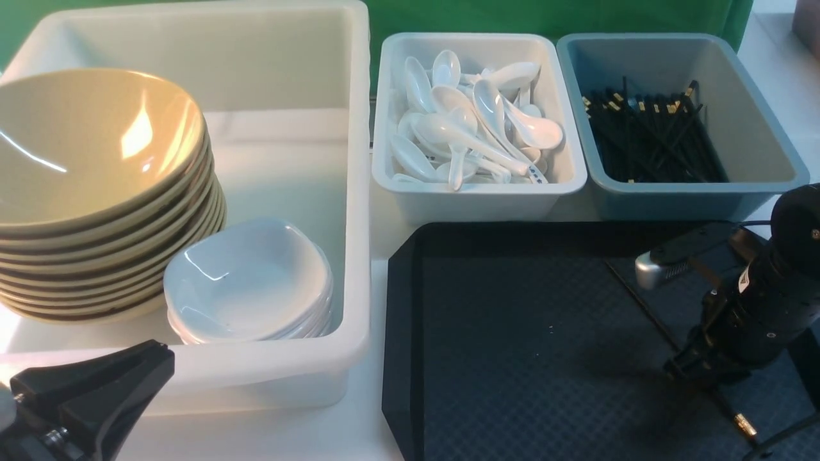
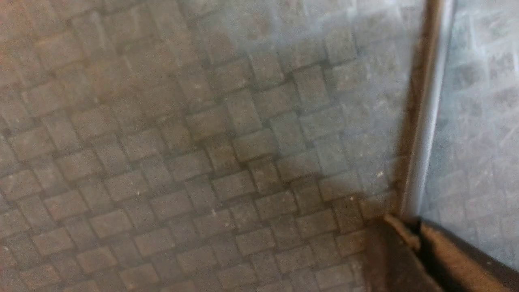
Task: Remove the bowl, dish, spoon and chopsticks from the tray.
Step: Use the right arm to grab a chopstick, then use the right arm to put a chopstick into the small storage box on the right
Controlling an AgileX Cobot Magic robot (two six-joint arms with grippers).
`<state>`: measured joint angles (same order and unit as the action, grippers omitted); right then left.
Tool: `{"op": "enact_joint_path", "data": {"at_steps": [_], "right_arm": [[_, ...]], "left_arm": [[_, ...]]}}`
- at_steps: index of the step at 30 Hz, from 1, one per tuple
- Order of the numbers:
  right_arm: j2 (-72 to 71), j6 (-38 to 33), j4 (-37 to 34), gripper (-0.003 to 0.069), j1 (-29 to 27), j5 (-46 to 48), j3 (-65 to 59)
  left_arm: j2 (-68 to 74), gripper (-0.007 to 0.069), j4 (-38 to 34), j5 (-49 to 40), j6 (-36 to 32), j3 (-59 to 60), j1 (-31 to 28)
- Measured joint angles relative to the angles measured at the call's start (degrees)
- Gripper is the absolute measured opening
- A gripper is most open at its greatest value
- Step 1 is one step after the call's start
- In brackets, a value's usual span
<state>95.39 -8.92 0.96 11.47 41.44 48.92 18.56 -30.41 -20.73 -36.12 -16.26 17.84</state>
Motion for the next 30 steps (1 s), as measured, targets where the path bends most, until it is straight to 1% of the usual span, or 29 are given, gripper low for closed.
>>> {"op": "enact_joint_path", "data": {"at_steps": [6,14,17,19,20,21,22,23,26,28,30], "right_arm": [[-4.04,-1.17,-0.15,0.0075,1.05,1.61,0.41],[-18.44,-2.98,-0.39,0.0075,3.91,5.53,2.29],[-22.84,-3.02,-0.19,0.0075,3.91,3.02,5.47],[-24.51,-3.16,0.47,0.0075,3.91,-3.56,7.52],[-24.75,-3.16,1.03,0.0075,3.91,-8.41,8.20],[-24.75,-3.16,1.17,0.0075,3.91,-10.59,8.30],[-24.09,-3.16,2.46,0.0075,3.91,-18.84,8.75],[-23.00,-3.16,2.87,0.0075,3.73,-25.01,8.98],[-17.19,-2.37,3.27,0.0076,1.85,-39.57,10.75],[-12.19,0.12,3.27,0.0093,-0.23,-43.32,13.62],[-7.02,3.81,3.21,0.0134,-2.27,-42.26,17.53]], "left_arm": [[0.00,-0.0008,0.00,0.00,0.00,0.00,0.00],[0.00,-0.0008,0.00,0.00,0.00,0.00,0.00],[0.00,-0.0008,0.00,0.05,0.00,0.00,0.00],[0.00,-0.0008,0.00,0.12,0.00,0.00,0.00],[0.00,-0.0008,0.00,0.12,0.00,0.00,0.00],[0.00,-0.0008,0.00,0.12,0.00,0.00,0.00],[0.00,-0.0008,0.00,0.16,0.00,0.00,0.00],[0.00,-0.0008,0.00,0.27,0.00,0.00,0.00],[0.00,-0.0008,0.00,0.33,0.00,0.00,0.00],[0.00,-0.0008,0.00,0.33,0.00,0.00,0.00],[0.00,-0.0008,0.00,0.33,0.00,0.00,0.00]]}}
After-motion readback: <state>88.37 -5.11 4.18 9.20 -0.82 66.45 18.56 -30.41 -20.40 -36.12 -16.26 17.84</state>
